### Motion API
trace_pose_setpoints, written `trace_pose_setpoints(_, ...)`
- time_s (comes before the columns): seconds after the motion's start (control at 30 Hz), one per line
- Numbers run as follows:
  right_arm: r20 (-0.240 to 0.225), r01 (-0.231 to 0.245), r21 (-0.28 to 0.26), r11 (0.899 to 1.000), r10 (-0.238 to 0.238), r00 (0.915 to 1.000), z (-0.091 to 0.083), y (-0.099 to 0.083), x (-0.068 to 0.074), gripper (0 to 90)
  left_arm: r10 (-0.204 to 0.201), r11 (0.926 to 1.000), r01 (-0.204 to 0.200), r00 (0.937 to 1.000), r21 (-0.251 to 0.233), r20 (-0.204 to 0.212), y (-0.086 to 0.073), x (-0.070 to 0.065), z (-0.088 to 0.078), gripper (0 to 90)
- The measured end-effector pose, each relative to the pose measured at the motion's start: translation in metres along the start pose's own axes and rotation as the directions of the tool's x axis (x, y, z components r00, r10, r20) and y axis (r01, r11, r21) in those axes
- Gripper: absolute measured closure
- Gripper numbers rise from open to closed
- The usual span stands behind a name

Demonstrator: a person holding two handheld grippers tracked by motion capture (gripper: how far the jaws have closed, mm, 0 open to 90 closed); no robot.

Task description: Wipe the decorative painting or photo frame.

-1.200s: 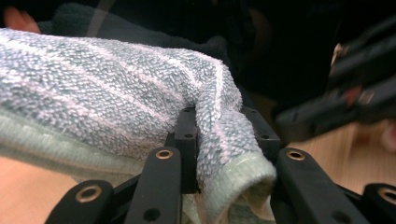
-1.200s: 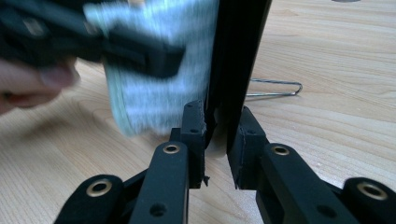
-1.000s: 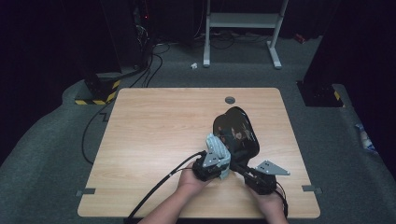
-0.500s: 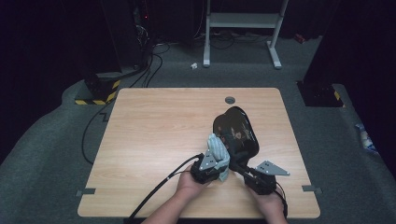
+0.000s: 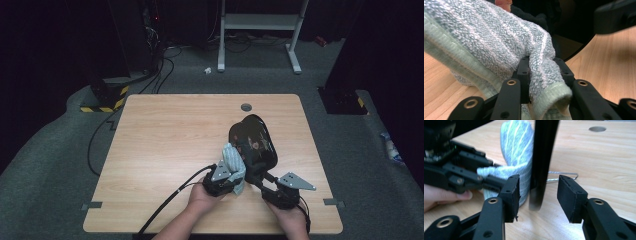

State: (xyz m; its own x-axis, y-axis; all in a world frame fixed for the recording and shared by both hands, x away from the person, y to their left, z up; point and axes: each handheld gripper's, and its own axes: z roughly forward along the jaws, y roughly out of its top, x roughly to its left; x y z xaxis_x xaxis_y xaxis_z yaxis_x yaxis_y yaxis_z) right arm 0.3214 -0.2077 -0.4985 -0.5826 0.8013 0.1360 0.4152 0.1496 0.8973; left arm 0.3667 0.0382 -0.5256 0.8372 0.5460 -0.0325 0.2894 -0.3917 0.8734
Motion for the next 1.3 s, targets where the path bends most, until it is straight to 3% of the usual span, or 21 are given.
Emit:
trace_pose_setpoints(0.23, 0.035, -0.006, -0.053, 0.999, 0.008, 0.9994, -0.013, 0.016, 0.001, 45.1, -0.004, 1.0, 0.004, 1.0, -0.003, 0.008, 0.0, 0.0, 0.0, 70.7)
trace_pose_setpoints(0.43, 0.062, 0.03, -0.086, 0.996, -0.025, 0.9978, -0.021, 0.035, 0.006, 42.9, -0.025, 0.9997, 0.025, 0.9993, -0.004, 0.026, 0.0, 0.004, -0.001, 70.7)
trace_pose_setpoints(0.7, 0.059, 0.04, -0.114, 0.993, -0.033, 0.9977, -0.025, 0.055, 0.007, 42.6, -0.019, 0.9998, 0.019, 0.9996, -0.006, 0.023, 0.0, 0.003, 0.0, 70.4)
trace_pose_setpoints(0.97, 0.037, 0.03, -0.167, 0.986, -0.024, 0.999, -0.027, 0.08, 0.008, 50.8, -0.018, 0.9998, 0.018, 0.9996, -0.005, 0.024, 0.0, 0.003, 0.0, 70.5)
trace_pose_setpoints(1.2, 0.021, 0.039, -0.157, 0.987, -0.036, 0.9991, -0.023, 0.08, 0.006, 58.9, -0.017, 0.9998, 0.018, 0.9996, -0.005, 0.022, 0.0, 0.003, 0.0, 70.4)
trace_pose_setpoints(1.3, 0.024, 0.039, -0.15, 0.988, -0.036, 0.9991, -0.021, 0.078, 0.006, 63.3, 0.006, 0.9998, -0.006, 1.0, -0.019, -0.001, -0.001, 0.0, -0.001, 70.4)
